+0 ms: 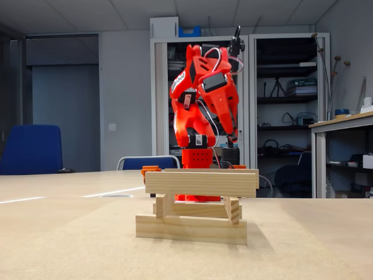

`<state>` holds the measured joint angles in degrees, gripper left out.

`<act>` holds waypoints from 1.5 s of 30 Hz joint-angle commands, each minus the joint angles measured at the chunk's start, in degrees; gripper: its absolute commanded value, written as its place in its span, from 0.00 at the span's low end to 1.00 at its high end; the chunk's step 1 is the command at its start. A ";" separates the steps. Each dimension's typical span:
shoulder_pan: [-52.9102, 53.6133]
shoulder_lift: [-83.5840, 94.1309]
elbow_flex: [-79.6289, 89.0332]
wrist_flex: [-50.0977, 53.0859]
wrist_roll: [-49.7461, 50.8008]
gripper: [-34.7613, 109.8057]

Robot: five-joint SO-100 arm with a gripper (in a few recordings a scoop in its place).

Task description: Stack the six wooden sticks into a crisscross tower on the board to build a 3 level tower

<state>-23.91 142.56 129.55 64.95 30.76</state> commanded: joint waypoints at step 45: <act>16.79 47.72 50.45 -90.97 -21.71 0.24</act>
<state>-7.12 189.49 179.91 -20.92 8.70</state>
